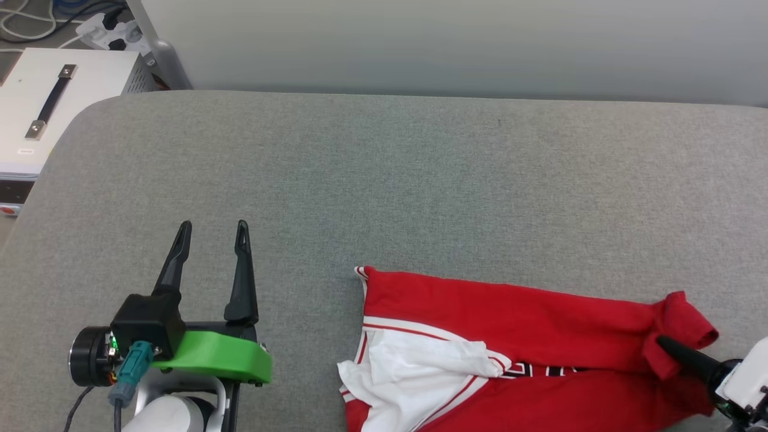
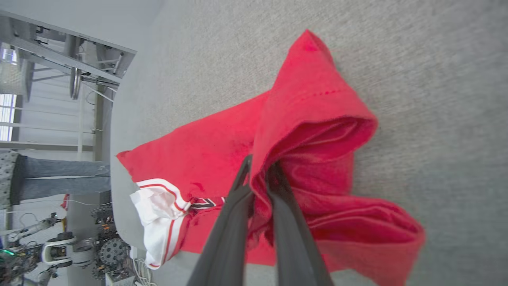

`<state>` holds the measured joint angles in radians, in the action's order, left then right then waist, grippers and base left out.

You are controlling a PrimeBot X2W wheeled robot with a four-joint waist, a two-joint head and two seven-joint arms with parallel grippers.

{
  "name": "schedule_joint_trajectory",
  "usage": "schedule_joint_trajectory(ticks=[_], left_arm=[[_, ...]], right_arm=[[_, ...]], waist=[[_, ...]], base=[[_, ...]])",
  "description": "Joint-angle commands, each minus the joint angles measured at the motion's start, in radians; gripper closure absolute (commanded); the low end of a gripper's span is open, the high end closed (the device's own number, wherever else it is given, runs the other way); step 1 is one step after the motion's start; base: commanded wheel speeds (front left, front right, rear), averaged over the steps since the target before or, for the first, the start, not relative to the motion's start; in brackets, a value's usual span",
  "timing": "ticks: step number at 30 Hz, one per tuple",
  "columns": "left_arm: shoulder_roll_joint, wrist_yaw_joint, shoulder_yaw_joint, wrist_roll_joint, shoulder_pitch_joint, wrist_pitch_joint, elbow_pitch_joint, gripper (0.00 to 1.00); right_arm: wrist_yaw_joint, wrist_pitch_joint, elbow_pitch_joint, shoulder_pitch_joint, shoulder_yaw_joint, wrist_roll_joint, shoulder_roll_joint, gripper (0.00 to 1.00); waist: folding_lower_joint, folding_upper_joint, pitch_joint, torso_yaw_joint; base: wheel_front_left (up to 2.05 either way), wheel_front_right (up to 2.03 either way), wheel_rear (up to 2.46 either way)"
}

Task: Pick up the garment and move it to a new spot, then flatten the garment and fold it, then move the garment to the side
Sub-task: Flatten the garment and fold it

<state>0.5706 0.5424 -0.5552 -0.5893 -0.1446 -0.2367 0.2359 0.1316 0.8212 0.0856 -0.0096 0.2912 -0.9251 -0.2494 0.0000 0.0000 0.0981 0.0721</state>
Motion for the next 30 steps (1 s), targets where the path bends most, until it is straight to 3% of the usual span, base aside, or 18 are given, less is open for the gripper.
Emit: schedule_joint_trajectory(ticks=[1,6,11,18,30], left_arm=[[0.006,0.006,-0.002,0.002,0.008,0.002,0.001,0.0],[0.002,0.0,-0.008,-0.004,0.008,0.004,-0.001,0.0],[-0.003,-0.006,-0.014,-0.002,-0.005,0.005,-0.003,0.0],[-0.021,-0.017,-0.023,0.003,-0.038,0.003,-0.012,0.0],[-0.074,-0.038,-0.028,0.014,-0.083,-0.012,-0.04,0.0]], right_arm=[[-0.001,0.019,-0.012,-0.017,0.007,-0.059,0.027,1.0],[-0.001,0.079,-0.037,-0.017,0.015,-0.229,0.12,1.0],[-0.001,0.113,-0.045,-0.026,-0.018,-0.329,0.171,1.0],[-0.001,0.114,-0.048,-0.038,-0.155,-0.404,0.195,1.0],[-0.001,0.017,-0.057,-0.063,-0.467,-0.456,0.199,1.0]], waist=[[0.0,0.0,-0.006,0.005],[0.0,0.0,-0.013,0.021],[0.0,0.0,0.001,0.044],[0.0,0.0,0.044,0.084],[0.0,0.0,0.125,0.127]], base=[[0.0,0.0,0.0],[0.0,0.0,0.0],[0.0,0.0,0.0],[0.0,0.0,0.0],[0.0,0.0,0.0]])
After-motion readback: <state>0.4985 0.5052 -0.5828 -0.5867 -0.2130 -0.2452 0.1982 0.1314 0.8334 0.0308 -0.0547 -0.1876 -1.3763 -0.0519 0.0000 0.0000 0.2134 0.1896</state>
